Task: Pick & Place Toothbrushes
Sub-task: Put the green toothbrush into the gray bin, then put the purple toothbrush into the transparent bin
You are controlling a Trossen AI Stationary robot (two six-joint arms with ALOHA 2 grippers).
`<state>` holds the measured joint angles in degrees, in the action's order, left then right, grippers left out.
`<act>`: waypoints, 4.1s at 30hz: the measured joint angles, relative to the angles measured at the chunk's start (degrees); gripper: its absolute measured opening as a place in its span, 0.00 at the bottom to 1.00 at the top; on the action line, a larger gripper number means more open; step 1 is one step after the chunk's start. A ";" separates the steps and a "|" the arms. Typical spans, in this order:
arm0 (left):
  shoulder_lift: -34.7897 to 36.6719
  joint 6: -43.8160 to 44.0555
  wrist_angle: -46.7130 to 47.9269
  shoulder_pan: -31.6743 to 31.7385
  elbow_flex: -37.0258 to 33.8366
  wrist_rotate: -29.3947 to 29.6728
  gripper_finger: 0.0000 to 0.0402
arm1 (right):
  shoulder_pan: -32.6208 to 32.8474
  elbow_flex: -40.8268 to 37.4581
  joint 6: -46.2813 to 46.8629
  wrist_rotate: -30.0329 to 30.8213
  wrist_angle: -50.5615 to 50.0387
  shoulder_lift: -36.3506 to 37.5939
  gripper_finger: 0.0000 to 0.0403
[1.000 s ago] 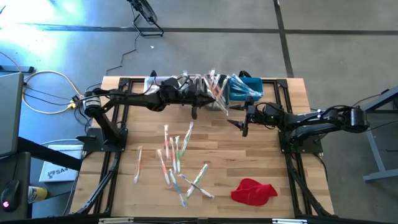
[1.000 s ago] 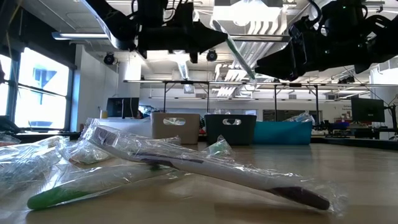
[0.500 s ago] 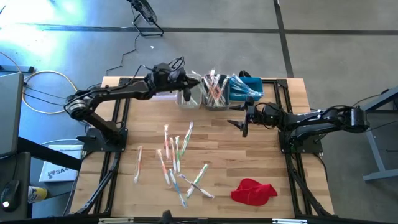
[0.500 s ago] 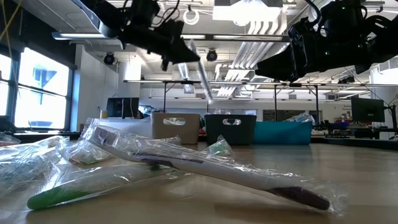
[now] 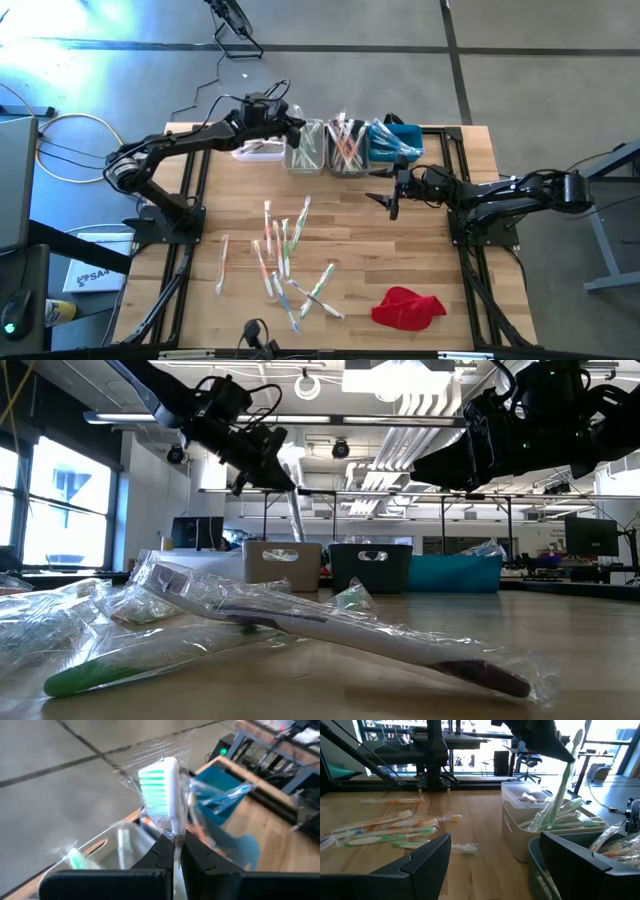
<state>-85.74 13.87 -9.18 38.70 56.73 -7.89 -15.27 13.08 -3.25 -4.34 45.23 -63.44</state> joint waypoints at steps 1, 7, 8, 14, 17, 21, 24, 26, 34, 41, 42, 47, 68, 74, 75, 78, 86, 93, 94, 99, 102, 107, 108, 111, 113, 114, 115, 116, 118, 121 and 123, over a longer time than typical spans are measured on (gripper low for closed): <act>-0.65 0.14 0.17 0.02 0.00 0.04 0.02 | 0.00 0.00 0.00 0.00 0.00 0.00 0.74; -5.83 2.99 -1.82 -0.83 -0.15 -1.06 0.02 | -0.02 0.00 0.00 1.79 0.04 0.00 0.74; -6.66 3.15 -1.76 -0.83 -0.19 -1.07 0.02 | -0.02 0.00 0.00 2.29 0.02 0.00 0.74; -10.48 4.90 -4.43 -0.83 -0.22 -2.03 0.02 | 0.00 0.00 0.00 2.71 0.02 0.00 0.74; -11.31 5.79 -4.64 -0.83 -0.22 -2.05 0.02 | -0.02 0.00 0.00 2.73 0.02 0.00 0.74; -11.62 5.95 -4.67 -0.83 -0.19 -1.80 0.03 | -0.02 0.00 0.00 2.73 0.02 0.00 0.74; -11.62 6.08 -4.50 -0.87 -0.17 -0.41 0.09 | -0.02 0.00 0.00 2.73 0.02 0.00 0.74; -11.63 6.14 -4.21 -0.87 -0.17 -0.29 0.14 | -0.02 0.00 0.00 2.73 0.02 0.00 0.74; -11.64 4.31 -5.85 -0.84 -0.17 0.91 0.38 | -0.02 0.00 0.00 2.73 0.00 0.00 0.74; -11.66 1.44 -14.13 -0.81 -0.15 4.51 0.45 | -0.02 0.00 0.00 2.75 0.00 0.00 0.74; -11.66 1.40 -14.20 -0.82 -0.15 4.49 0.45 | -0.02 0.00 0.00 2.73 0.00 0.00 0.74; -11.66 1.42 -9.52 -0.92 -0.15 4.40 0.45 | -0.02 0.00 0.00 2.73 0.00 0.00 0.74; -11.55 -2.01 -6.67 -2.89 -0.15 4.75 0.42 | -0.02 0.00 -0.04 2.93 0.00 0.00 0.74; -11.53 -3.52 -7.78 -4.15 -0.15 5.78 0.25 | -0.15 0.00 -0.07 2.93 0.00 0.00 0.74; -11.53 -3.56 -7.74 -4.36 -0.15 5.78 0.22 | -0.21 0.00 -0.07 2.94 0.00 0.01 0.74; -11.53 -3.56 -7.55 -4.33 -0.15 5.75 0.15 | -0.59 0.00 -0.07 2.93 0.00 0.02 0.74; -8.96 -7.16 -4.49 -5.09 -0.13 3.52 0.01 | -0.59 0.00 -0.04 2.73 -0.04 0.02 0.74; -3.24 -10.85 1.65 -8.72 -1.58 3.28 0.00 | -0.60 0.00 -0.04 2.74 -0.04 0.02 0.74; -2.32 -10.85 1.31 -9.19 -2.53 3.48 0.00 | -0.59 0.00 -0.04 2.73 -0.04 0.02 0.74; 4.41 -11.67 -7.70 -11.99 -11.85 5.03 0.00 | -0.59 0.00 -0.04 2.71 -0.07 0.02 0.74; 9.29 -12.31 -12.29 -13.94 -18.27 5.03 0.00 | -0.59 0.00 -0.04 2.71 -0.09 0.02 0.74; 16.77 -12.21 -17.45 -17.39 -26.38 6.19 0.00 | -0.61 0.00 -0.04 2.71 -0.04 0.02 0.74; 18.12 -12.28 -17.77 -18.12 -27.45 6.40 0.00 | -0.61 0.00 -0.02 2.71 -0.04 0.02 0.74; 21.99 -12.35 -17.97 -20.35 -29.71 6.54 0.00 | -0.59 0.00 -0.02 2.65 -0.04 0.02 0.74; 24.18 -12.81 -17.67 -21.90 -30.51 6.54 0.00 | -0.59 0.00 -0.02 2.64 -0.02 0.02 0.74; 24.81 -13.60 -17.68 -22.71 -30.56 6.51 0.00 | -0.59 0.00 -0.02 2.67 -0.02 0.02 0.74; 25.27 -14.65 -17.95 -23.50 -30.54 6.26 0.00 | -0.60 0.00 -0.02 2.71 0.02 0.02 0.74; 25.70 -16.00 -17.72 -24.37 -30.56 5.51 0.00 | -0.59 -0.01 -0.02 2.56 -0.02 0.02 0.74; 26.18 -18.63 -17.76 -25.67 -30.56 3.37 0.00 | -0.59 0.00 -0.02 2.53 0.04 0.02 0.74; 26.20 -20.06 -17.63 -27.12 -30.56 0.27 0.00 | -0.59 -0.01 -0.02 2.51 0.01 0.02 0.74; 26.20 -19.63 -17.65 -27.68 -30.56 -0.32 0.00 | -0.59 0.00 -0.02 2.51 0.00 0.02 0.74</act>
<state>-59.55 -5.76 -26.83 11.02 26.17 -8.21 -15.86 13.08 -3.27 -1.83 45.23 -63.42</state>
